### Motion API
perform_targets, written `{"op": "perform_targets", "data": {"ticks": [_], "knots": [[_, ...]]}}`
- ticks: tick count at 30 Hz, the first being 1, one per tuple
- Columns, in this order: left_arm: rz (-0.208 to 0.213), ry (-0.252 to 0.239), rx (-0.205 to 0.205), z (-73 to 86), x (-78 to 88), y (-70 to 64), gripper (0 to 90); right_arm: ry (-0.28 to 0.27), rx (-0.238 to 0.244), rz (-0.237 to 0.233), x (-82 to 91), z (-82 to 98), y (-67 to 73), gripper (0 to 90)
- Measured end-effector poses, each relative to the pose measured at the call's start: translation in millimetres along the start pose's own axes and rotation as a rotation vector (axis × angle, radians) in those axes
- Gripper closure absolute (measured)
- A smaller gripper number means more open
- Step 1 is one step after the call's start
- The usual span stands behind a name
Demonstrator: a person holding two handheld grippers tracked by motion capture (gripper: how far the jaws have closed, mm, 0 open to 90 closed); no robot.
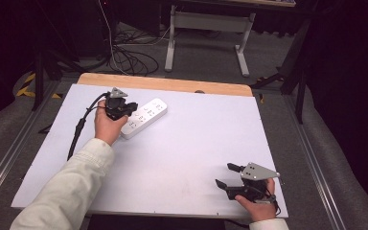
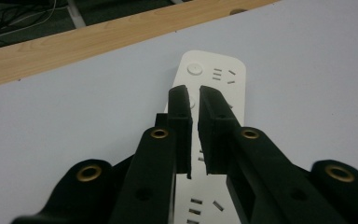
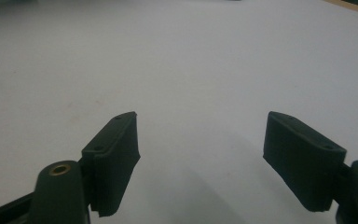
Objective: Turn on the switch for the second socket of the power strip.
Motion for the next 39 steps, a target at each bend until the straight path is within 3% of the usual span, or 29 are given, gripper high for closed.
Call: {"op": "perform_targets", "data": {"ticks": [2, 7, 15, 26, 30, 32, 34, 36, 39], "knots": [[0.008, 0.002, -0.002, 0.6, 1.6, -1.3, 77.9, 0.001, 0.001, 0.001, -0.1, 0.1, -0.2, 27.2], [0.007, -0.038, -0.007, -5.1, 13.0, -5.4, 53.6, 0.001, 0.004, 0.002, 0.5, 0.1, 0.1, 27.3], [0.028, -0.063, 0.003, -7.0, 37.6, -8.9, 36.2, -0.003, 0.001, 0.004, 1.6, -0.4, 0.6, 27.3], [0.041, -0.111, -0.093, -2.3, 81.6, -26.1, 26.4, 0.000, 0.004, 0.006, 0.8, -0.6, 1.1, 27.3], [0.035, -0.113, -0.106, 3.3, 97.2, -37.2, 26.6, -0.002, 0.001, 0.006, 1.1, -0.9, 1.3, 27.3], [0.049, -0.126, -0.125, 6.7, 104.5, -42.6, 28.0, -0.003, 0.001, 0.006, 1.2, -1.0, 1.3, 27.3], [0.074, -0.121, -0.119, 12.4, 110.1, -47.9, 27.4, -0.003, 0.001, 0.006, 1.1, -1.0, 1.4, 27.3], [0.097, -0.145, -0.124, 16.4, 116.5, -52.6, 26.8, -0.004, 0.001, 0.006, 1.1, -1.1, 1.4, 27.3], [0.104, -0.166, -0.127, 24.0, 125.6, -55.9, 25.7, -0.004, -0.001, 0.005, 1.3, -1.1, 1.4, 27.3]]}}
Point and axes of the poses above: each handheld gripper's, and its own axes: x roughly backward along the jaws, z roughly out of its underside, y roughly to its left, the point moved 8 cm from there along -x, roughly forward along the jaws, and after that the axes turned 11 degrees about y, right-handed, at the moved point
